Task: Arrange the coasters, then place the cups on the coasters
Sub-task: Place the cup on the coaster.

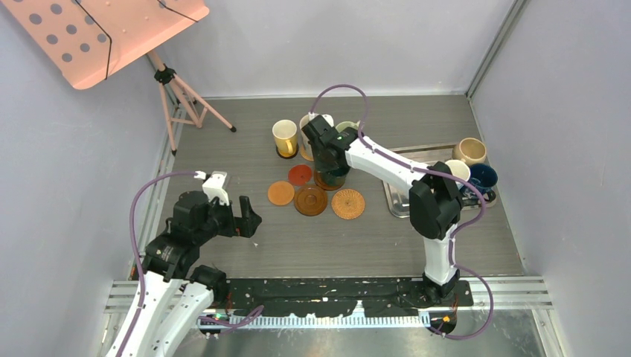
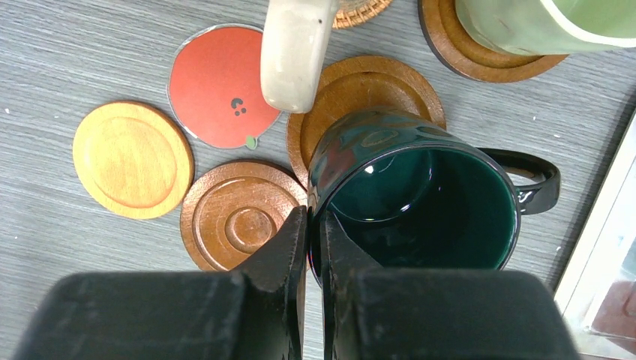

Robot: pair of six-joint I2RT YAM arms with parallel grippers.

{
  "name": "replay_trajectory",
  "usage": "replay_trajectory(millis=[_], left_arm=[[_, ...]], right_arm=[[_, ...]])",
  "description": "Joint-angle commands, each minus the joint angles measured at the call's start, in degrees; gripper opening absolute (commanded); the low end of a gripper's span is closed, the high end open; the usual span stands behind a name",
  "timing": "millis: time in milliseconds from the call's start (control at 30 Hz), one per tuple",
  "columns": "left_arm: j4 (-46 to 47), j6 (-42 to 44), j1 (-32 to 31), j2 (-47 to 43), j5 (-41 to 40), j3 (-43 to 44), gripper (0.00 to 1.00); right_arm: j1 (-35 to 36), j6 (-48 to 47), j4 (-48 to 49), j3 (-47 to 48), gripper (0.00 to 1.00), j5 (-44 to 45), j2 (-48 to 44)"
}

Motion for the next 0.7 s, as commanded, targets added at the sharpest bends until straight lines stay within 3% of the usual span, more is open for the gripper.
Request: replay_trajectory(millis=[0, 367, 667], left_arm=[[1.8, -0.3, -0.3, -0.6, 0.0, -0.1, 0.99], [1.8, -0.4, -0.3, -0.7, -0.2, -0.1, 0.99], [1.7, -0.4, -0.3, -0.6, -0.3, -0.1, 0.99]], right_arm=[[0.6, 0.0, 3.6, 4.0, 0.05, 3.7, 0.0], [0.7, -0.7, 4.1, 5.3, 0.06, 3.6, 3.0], [0.7, -1.4, 3.4, 6.9, 0.14, 2.6, 4.4]])
